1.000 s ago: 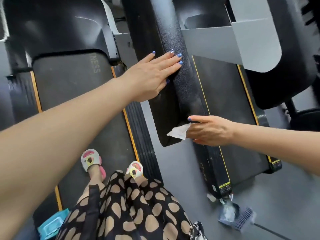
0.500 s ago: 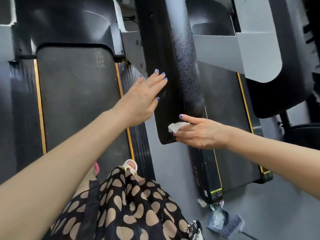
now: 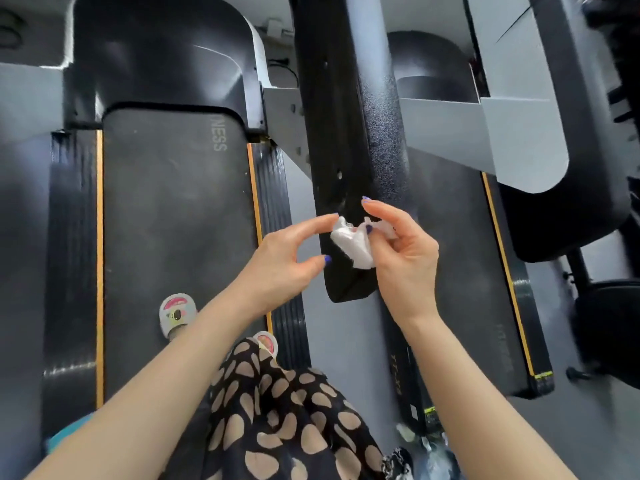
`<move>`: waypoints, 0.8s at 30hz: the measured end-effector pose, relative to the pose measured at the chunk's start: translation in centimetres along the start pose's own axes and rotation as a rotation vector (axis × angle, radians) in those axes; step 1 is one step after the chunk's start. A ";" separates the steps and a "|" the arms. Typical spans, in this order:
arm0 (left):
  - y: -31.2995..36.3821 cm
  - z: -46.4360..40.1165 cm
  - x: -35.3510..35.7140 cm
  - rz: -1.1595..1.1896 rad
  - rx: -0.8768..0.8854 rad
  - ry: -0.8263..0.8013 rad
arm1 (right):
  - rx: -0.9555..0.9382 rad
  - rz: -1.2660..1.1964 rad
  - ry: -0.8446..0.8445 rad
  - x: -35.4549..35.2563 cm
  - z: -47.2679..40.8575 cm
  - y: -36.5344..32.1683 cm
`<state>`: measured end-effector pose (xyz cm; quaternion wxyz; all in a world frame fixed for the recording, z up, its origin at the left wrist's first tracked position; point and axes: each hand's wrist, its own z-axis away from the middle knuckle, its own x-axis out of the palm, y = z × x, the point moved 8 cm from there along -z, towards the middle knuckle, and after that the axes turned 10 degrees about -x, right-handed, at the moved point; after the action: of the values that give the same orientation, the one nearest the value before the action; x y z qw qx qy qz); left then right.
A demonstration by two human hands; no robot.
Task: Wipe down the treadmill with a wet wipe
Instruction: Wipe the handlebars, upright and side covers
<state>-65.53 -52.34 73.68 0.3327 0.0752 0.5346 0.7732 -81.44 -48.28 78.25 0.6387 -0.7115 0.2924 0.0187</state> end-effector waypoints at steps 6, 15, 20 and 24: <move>0.4 -0.1 -0.8 0.052 -0.065 0.164 | 0.074 -0.014 -0.007 1.0 0.1 -0.4; -1.9 -0.6 -1.4 0.288 -0.331 0.191 | -0.131 0.301 -0.138 0.5 0.5 -1.2; -2.9 -0.6 1.6 0.685 -0.439 -0.043 | -0.242 0.418 -0.423 2.2 3.2 -0.1; -5.2 0.0 3.5 0.571 -0.504 0.063 | -0.148 0.346 -0.475 -0.2 3.1 0.8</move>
<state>-65.98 -49.22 68.31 0.0954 0.1131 0.2954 0.9439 -80.83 -45.35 77.07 0.6231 -0.6712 0.2495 0.3145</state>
